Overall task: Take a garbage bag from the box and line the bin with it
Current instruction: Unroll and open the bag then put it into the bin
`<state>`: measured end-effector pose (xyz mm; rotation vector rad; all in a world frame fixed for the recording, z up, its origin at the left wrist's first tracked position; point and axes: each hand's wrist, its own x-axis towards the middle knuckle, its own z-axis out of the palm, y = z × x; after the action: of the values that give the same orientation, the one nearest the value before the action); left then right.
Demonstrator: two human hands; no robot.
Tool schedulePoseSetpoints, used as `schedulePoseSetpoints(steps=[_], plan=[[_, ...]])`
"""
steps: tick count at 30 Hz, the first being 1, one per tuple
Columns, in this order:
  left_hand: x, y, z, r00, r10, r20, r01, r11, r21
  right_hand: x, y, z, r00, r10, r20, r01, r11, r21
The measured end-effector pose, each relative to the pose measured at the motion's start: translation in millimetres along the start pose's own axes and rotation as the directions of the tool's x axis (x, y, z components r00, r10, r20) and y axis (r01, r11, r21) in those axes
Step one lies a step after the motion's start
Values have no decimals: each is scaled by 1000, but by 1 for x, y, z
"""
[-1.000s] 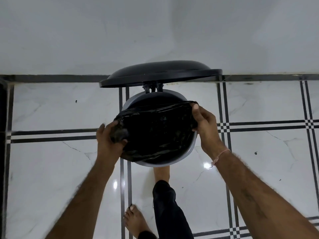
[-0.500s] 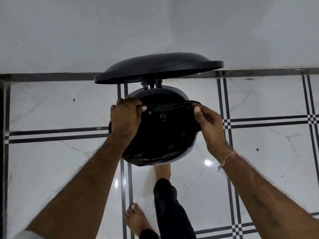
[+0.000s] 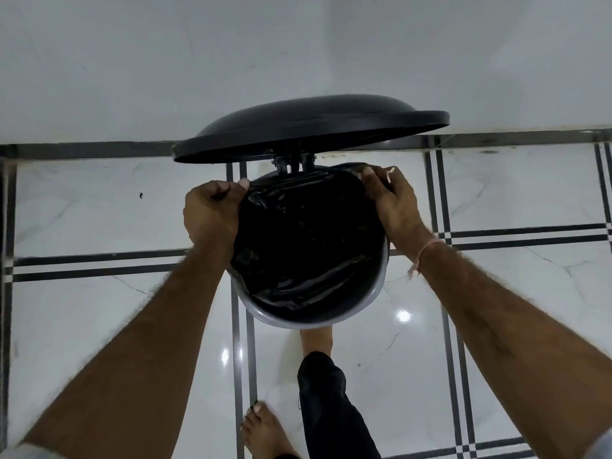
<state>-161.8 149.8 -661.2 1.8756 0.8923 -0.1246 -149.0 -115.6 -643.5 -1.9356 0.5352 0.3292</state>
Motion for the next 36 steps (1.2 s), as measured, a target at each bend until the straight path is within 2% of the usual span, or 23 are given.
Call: schedulePoseSetpoints(steps=[3, 5, 7, 11, 14, 17, 20, 24, 30, 36], plan=[[17, 2, 5, 993, -100, 65, 110, 978, -176, 17, 0, 5, 999, 48, 18, -48, 999, -11], [29, 2, 8, 980, -159, 117, 182, 959, -217, 28, 2, 6, 996, 70, 54, -68, 997, -23], [40, 0, 10, 952, -251, 175, 284, 938, -199, 34, 8, 6, 988, 119, 103, -116, 993, -35], [51, -12, 4, 872, -407, 270, 432, 901, -38, 26, 22, -2, 972, 178, 154, -170, 983, -65], [40, -21, -10, 861, -412, 299, 427, 904, 17, 15, 30, -13, 972, 182, 152, -173, 982, -70], [21, -29, -26, 875, -383, 297, 419, 905, -69, 3, 31, -24, 978, 173, 118, -166, 984, -71], [5, -39, -39, 887, -331, 321, 394, 906, -153, -12, 35, -30, 970, 231, 76, -227, 972, -62], [-15, -53, -54, 837, -363, 410, 484, 840, -244, -38, 44, -33, 946, 313, 82, -318, 946, 64], [-56, -76, -63, 767, -434, 473, 615, 708, -347, -70, 52, -24, 949, 313, 20, -294, 865, 408], [-80, -77, -57, 684, -556, 472, 721, 615, -320, -80, 48, -29, 869, 495, -14, -438, 781, 445]])
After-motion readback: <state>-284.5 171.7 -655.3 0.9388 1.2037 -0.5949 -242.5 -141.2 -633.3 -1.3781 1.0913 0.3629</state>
